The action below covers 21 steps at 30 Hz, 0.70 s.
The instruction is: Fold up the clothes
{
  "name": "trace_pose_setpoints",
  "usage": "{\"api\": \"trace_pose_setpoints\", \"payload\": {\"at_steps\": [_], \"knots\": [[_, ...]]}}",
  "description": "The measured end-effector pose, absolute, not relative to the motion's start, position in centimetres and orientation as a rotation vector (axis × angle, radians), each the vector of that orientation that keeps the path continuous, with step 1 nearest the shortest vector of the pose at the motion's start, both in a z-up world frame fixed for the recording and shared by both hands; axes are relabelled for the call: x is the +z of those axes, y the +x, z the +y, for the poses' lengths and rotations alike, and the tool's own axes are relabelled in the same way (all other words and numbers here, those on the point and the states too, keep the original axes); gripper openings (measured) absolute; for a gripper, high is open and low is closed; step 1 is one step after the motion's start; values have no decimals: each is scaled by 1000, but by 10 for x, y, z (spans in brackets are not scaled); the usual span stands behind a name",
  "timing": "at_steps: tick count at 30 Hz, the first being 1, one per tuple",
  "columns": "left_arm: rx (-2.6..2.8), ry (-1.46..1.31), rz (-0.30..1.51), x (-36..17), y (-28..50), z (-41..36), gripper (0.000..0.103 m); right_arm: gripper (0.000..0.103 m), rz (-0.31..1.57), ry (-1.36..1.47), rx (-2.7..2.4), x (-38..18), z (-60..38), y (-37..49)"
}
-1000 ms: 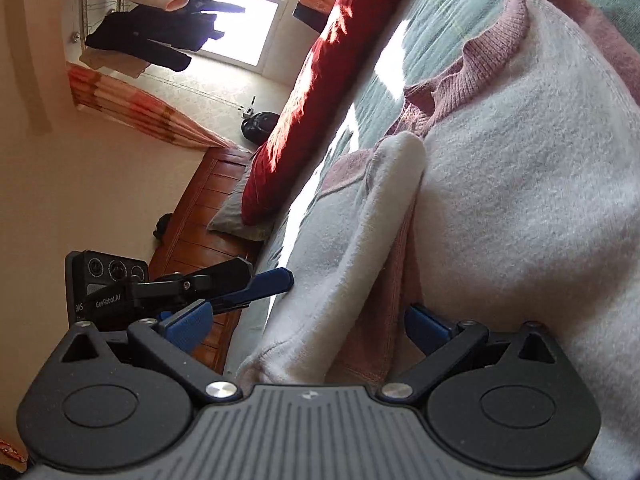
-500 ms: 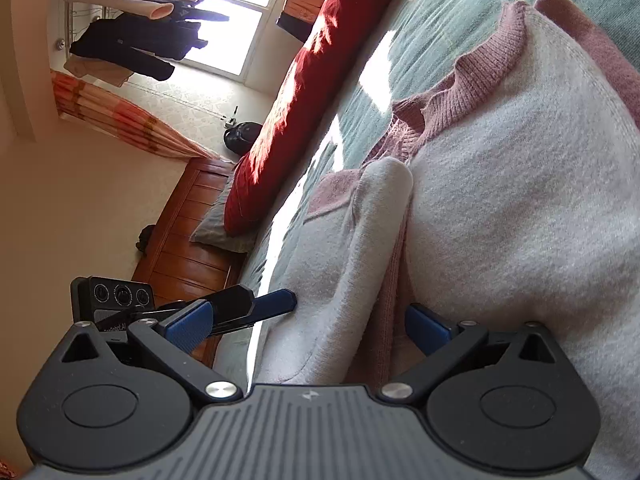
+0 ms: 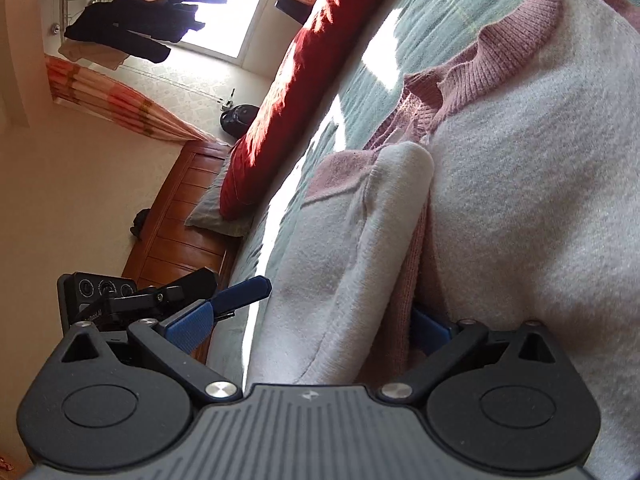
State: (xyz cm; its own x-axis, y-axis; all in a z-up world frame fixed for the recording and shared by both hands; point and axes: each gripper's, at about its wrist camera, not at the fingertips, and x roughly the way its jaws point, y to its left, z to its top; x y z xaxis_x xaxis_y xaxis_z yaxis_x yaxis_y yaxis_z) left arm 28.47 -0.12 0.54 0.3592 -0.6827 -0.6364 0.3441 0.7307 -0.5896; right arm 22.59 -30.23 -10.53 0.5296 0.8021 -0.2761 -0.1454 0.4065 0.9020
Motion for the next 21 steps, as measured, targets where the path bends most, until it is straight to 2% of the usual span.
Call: {"api": "trace_pose_setpoints", "payload": {"at_steps": [6,7,8,9,11,13,21], "knots": [[-680,-419,998,0,284,10,66,102,780,904,685,-106,-293,225],[-683,-421,996,0,283,12,66,97,778,884,685,-104,-293,225],[-686,-422,994,0,282,14,67,83,780,850,675,-102,-292,224],[-686,-423,993,0,280,16,67,74,788,814,657,-100,-292,225],[-681,-428,991,-1,278,21,68,41,803,781,628,-100,-295,224],[-676,-434,990,-2,275,26,68,29,807,766,611,-98,-300,223],[-668,-458,976,0,267,36,69,24,729,629,650,-33,-301,228]]}}
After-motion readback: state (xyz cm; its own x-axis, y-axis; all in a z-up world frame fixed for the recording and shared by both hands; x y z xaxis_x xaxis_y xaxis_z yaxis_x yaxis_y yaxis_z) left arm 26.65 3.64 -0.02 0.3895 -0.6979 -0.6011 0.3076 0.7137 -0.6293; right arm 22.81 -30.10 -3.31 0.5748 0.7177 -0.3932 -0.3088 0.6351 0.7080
